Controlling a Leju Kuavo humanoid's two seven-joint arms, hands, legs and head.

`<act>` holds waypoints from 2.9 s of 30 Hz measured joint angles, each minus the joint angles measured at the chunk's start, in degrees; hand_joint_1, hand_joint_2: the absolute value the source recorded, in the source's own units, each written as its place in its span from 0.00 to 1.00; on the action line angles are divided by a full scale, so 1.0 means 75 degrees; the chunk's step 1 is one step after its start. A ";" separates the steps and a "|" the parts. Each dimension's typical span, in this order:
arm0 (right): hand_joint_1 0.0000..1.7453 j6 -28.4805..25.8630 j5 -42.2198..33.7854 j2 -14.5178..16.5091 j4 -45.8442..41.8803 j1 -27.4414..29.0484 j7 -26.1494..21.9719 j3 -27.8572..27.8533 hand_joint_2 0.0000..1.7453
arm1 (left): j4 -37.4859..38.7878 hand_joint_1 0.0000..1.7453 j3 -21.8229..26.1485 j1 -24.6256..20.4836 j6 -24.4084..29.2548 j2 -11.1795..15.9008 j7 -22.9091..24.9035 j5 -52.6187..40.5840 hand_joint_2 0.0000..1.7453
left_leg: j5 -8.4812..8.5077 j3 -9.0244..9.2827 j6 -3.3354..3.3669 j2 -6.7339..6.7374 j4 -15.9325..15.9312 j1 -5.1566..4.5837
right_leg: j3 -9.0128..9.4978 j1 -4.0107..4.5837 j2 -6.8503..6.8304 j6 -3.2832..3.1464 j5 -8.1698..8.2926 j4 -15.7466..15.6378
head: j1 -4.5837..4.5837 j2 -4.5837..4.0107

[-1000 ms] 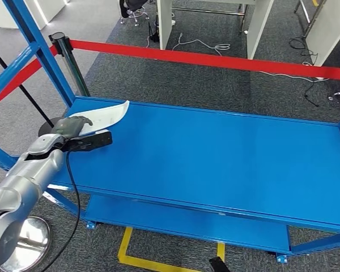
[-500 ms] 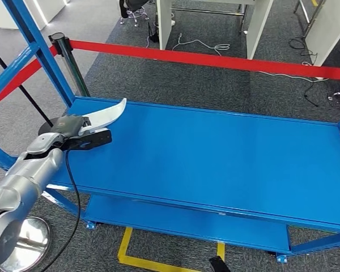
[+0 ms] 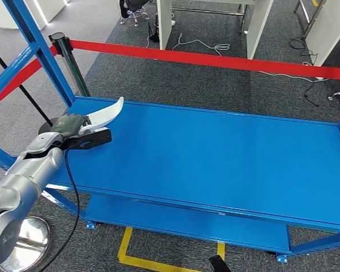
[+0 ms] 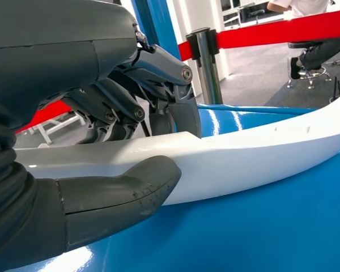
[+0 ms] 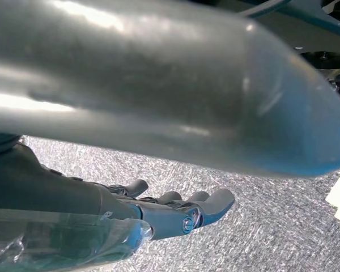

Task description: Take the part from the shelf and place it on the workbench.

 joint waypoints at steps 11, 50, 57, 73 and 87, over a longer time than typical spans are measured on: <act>0.00 0.0000 0.0004 0.0000 -0.0001 0.0000 0.0000 -0.0016 0.00 | 0.0000 1.00 0.0001 0.0000 0.0000 0.0001 0.0000 0.0003 1.00 | 0.0000 0.0000 0.0000 0.0000 0.0000 0.0000 | 0.0000 0.0000 0.0000 0.0000 0.0000 0.0000 | 0.0000 -0.0001; 0.00 -0.0134 -0.0033 0.0000 -0.0001 0.0154 -0.0301 -0.0624 0.00 | -0.2447 1.00 -0.2383 -0.0265 0.1734 -0.0358 -0.1050 0.1176 1.00 | 0.0001 -0.0006 0.0009 0.0000 0.0003 -0.0009 | -0.0006 -0.0008 -0.0005 0.0001 0.0000 -0.0001 | 0.0001 -0.0001; 0.00 -0.0138 0.0010 0.0000 -0.0001 0.0173 -0.0312 -0.0726 0.00 | -0.2688 1.00 -0.2750 -0.0295 0.1812 -0.0334 -0.0836 0.1350 1.00 | 0.0000 -0.0007 0.0011 0.0000 0.0003 -0.0011 | -0.0006 -0.0011 -0.0005 0.0002 0.0000 -0.0002 | 0.0001 -0.0001; 0.00 -0.0168 0.0044 0.0000 0.0000 0.0229 -0.0310 -0.0864 0.00 | -0.3108 1.00 -0.3174 -0.0187 0.2865 -0.0274 -0.0541 0.1039 1.00 | -0.0001 -0.0008 0.0011 0.0000 0.0003 -0.0010 | -0.0007 -0.0010 -0.0005 0.0003 -0.0001 -0.0002 | 0.0000 -0.0001; 0.00 -0.0214 0.0028 0.0000 -0.0001 0.0251 -0.0309 -0.1102 0.00 | -0.5739 1.00 -0.3789 0.0546 0.2845 0.0040 0.0024 0.0347 1.00 | -0.0008 -0.0011 0.0022 -0.0001 0.0003 -0.0011 | -0.0007 -0.0011 -0.0008 0.0007 -0.0004 -0.0003 | -0.0001 0.0000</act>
